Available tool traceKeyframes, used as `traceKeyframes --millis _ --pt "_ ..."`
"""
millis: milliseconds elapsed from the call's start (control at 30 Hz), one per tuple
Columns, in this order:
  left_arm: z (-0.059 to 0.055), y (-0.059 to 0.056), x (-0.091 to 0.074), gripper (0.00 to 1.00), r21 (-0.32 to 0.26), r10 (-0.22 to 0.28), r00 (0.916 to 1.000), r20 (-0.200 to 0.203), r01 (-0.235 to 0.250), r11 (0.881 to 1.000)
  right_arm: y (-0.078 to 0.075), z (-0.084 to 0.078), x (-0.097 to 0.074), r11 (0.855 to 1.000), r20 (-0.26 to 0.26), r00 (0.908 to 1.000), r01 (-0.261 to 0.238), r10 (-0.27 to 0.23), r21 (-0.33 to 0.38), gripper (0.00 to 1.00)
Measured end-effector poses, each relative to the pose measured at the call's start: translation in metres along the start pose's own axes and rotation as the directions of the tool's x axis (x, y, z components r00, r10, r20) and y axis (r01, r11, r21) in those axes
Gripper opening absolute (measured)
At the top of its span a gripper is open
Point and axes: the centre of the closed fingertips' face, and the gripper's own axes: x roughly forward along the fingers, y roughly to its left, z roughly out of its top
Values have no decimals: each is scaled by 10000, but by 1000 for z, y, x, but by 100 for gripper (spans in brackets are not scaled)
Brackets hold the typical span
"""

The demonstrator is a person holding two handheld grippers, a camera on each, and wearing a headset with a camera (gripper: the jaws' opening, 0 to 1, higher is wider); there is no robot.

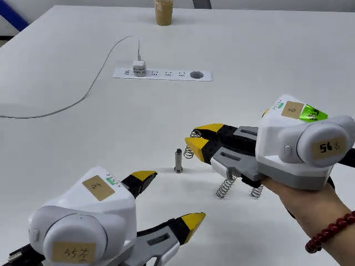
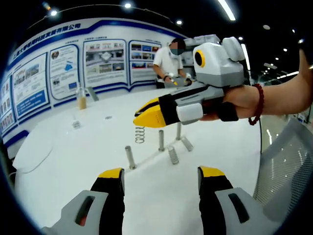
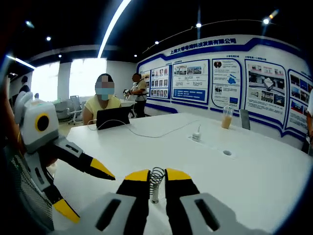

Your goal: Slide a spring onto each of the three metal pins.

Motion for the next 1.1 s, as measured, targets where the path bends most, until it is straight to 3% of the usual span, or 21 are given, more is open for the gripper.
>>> traceKeyframes --millis 467,1100 --pt "-7 -1 3 76 -18 -55 9997 -218 54 10000 -5 -8 22 9985 -244 9997 20 -34 -551 12" --pt "-8 -1 3 78 -107 -115 9996 -246 113 9999 3 -25 35 9847 -968 9953 -198 30 -1729 13"
